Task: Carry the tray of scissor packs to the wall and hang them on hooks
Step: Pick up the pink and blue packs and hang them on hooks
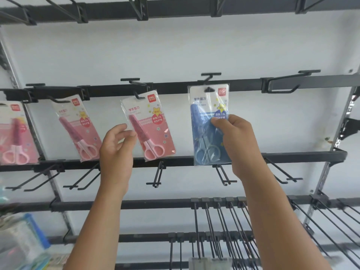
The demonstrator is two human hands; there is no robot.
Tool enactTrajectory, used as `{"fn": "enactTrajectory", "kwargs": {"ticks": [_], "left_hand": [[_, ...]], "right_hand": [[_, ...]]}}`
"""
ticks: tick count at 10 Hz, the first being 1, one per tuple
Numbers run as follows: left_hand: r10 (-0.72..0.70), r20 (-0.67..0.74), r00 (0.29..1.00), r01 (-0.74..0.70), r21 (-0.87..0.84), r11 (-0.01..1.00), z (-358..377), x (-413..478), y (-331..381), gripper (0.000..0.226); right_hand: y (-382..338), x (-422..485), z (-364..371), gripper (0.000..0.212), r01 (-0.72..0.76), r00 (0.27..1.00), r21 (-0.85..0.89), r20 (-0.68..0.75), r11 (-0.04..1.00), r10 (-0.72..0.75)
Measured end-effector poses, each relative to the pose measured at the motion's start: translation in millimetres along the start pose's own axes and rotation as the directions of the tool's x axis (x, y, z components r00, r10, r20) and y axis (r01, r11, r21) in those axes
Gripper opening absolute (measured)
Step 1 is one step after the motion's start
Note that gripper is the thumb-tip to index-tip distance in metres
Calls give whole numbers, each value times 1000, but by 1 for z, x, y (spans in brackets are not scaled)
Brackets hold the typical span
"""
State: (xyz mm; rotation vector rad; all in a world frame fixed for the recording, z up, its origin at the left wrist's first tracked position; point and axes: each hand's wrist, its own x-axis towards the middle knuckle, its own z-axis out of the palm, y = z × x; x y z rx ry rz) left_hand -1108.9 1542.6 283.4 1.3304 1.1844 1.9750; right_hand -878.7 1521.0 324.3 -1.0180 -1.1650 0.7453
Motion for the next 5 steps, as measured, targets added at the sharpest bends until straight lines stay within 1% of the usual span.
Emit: {"fn": "enactTrajectory", "kwargs": {"ticks": [1,2,3,4,5], "left_hand": [[13,-31,999,-12,43,999,-2,-8,2,28],[57,-61,996,-50,113,992,-3,-18,5,31],[97,-65,993,-82,206,975,-6,-29,12,32],[142,-42,989,-121,324,938,-9,-42,21,33],[233,-16,972,-201,452,869,-14,-62,32,33]], "right_hand": [[11,-6,1,27,28,1000,-58,8,998,-28],[14,-11,1,22,85,996,-114,-9,990,-87],[12,-18,-6,30,127,992,-188,6,974,-128],[12,-32,-17,37,186,981,-331,3,925,-196],[12,-48,-24,52,258,942,-603,-19,755,-336]]}}
